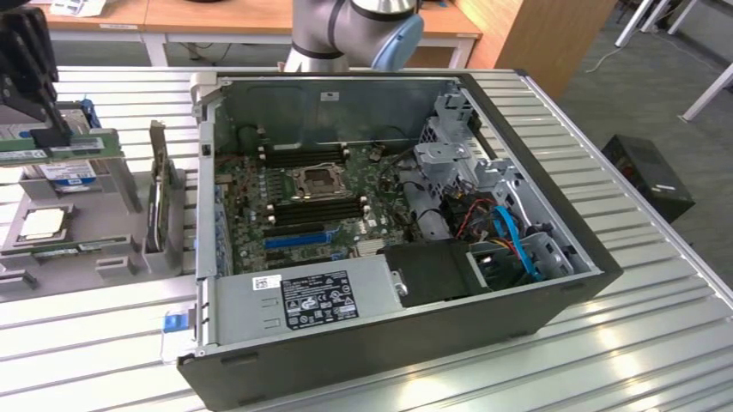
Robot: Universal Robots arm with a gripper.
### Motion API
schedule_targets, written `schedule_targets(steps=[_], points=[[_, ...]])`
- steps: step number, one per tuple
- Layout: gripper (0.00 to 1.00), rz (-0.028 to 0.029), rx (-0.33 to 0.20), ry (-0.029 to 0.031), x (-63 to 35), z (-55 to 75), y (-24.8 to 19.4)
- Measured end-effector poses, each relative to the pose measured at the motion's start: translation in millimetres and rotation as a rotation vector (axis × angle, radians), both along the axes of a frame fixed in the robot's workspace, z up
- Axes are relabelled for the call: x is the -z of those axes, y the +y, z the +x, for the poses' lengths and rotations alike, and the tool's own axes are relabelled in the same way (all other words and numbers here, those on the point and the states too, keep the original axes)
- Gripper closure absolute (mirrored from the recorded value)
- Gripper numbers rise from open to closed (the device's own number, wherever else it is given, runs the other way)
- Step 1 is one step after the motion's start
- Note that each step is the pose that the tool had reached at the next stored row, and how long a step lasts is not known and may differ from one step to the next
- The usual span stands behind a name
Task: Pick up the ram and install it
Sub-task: 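Pick up the ram and move it above insertion slot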
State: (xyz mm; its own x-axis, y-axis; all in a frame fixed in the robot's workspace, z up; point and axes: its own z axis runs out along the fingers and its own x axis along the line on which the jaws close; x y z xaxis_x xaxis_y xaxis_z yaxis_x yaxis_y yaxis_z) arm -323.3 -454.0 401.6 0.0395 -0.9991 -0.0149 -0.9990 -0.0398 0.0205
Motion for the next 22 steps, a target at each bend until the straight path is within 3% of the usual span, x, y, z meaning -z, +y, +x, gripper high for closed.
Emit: schedule_targets(steps=[22], points=[[0.88, 0.0000, -0.007, 0.0004, 0.0, 56.8, 0.0]])
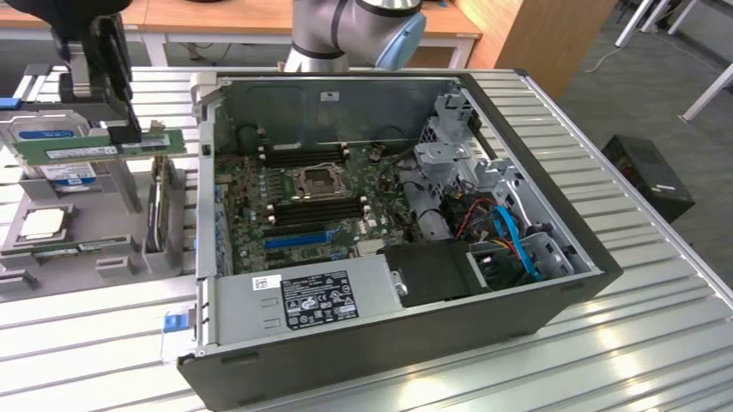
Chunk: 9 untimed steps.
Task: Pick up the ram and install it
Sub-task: 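Pick up the ram and move it above insertion slot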
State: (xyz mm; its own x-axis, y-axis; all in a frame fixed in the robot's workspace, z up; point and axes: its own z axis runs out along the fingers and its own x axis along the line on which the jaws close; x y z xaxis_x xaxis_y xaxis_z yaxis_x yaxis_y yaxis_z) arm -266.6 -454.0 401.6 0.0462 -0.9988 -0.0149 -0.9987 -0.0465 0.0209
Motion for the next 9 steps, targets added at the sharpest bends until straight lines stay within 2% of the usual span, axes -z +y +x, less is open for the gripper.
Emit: schedule_targets(steps=[9], points=[[0.88, 0.0000, -0.004, 0.0002, 0.0, 25.5, 0.0]])
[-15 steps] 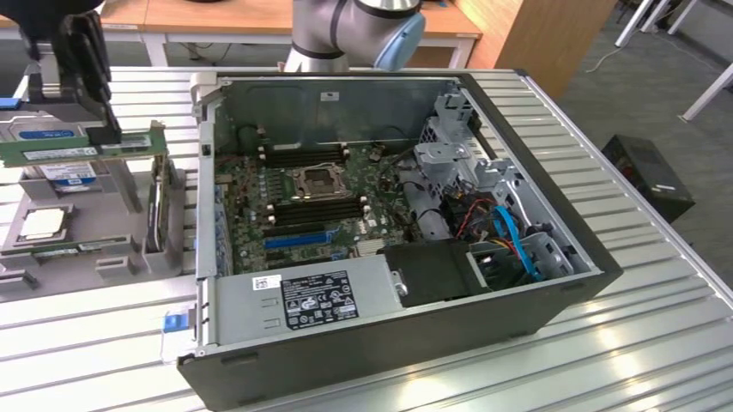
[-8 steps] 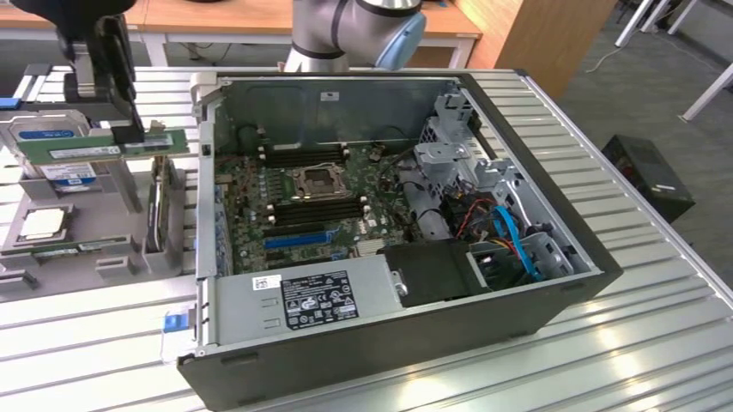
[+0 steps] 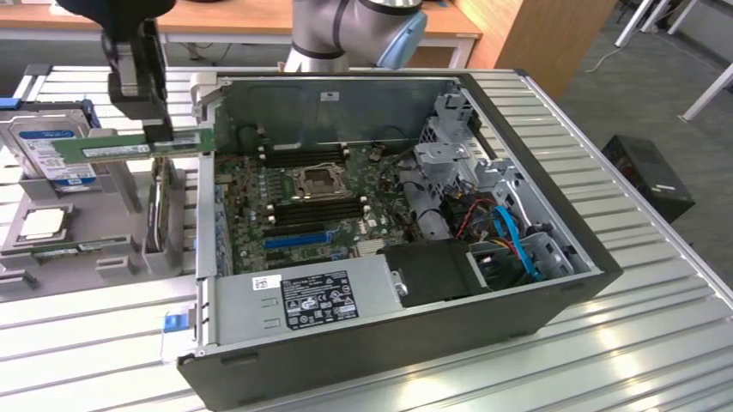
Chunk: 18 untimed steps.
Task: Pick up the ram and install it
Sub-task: 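Pick up the ram and move it above insertion slot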
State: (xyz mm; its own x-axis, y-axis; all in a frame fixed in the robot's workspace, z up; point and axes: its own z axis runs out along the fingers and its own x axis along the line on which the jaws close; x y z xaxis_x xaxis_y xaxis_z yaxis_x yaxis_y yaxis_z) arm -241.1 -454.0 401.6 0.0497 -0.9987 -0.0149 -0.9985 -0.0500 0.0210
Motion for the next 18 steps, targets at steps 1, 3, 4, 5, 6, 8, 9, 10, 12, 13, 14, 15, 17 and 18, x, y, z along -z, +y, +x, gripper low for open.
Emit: schedule_targets(steps=[1, 3, 4, 5, 6, 8, 9, 10, 12, 13, 14, 15, 17, 18], points=[[0.88, 0.0000, 0.000, 0.0001, 0.0, 3.1, 0.0], [0.88, 0.0000, -0.001, 0.0001, 0.0, 9.6, 0.0], [0.88, 0.0000, -0.002, 0.0002, 0.0, 13.0, 0.0], [0.88, 0.0000, -0.002, 0.0002, 0.0, 16.3, 0.0], [0.88, 0.0000, -0.002, 0.0002, 0.0, 19.4, 0.0], [0.88, 0.0001, -0.003, 0.0002, 0.0, 25.8, 0.0], [0.88, 0.0000, -0.004, 0.0003, 0.0, 28.8, 0.0], [0.88, -0.0001, -0.004, 0.0003, 0.0, 32.0, 0.0], [0.88, 0.0000, -0.005, 0.0004, 0.0, 37.9, 0.0], [0.88, 0.0000, -0.005, 0.0004, 0.0, 41.0, 0.0], [0.88, 0.0000, -0.005, 0.0004, 0.0, 44.1, 0.0], [0.88, 0.0000, -0.006, 0.0004, 0.0, 47.2, 0.0], [0.88, 0.0001, -0.006, 0.0004, 0.0, 53.4, 0.0], [0.88, 0.0000, -0.007, 0.0005, 0.0, 56.3, 0.0]])
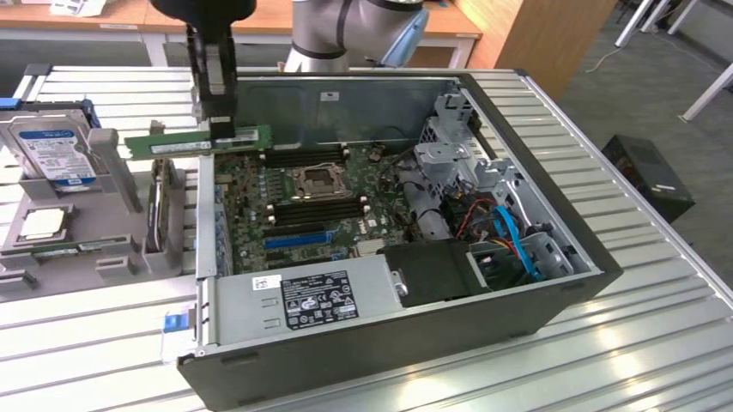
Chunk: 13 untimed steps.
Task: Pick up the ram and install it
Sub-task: 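Pick up the ram and move it above insertion slot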
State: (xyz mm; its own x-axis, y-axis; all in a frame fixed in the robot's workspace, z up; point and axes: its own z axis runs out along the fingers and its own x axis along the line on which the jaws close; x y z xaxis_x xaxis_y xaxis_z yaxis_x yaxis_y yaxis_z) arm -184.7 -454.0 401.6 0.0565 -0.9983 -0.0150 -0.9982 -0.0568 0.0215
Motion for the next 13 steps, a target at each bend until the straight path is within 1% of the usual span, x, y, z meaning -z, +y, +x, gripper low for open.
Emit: schedule_targets(steps=[13], points=[[0.88, 0.0000, -0.004, 0.0002, 0.0, 39.1, 0.0]])
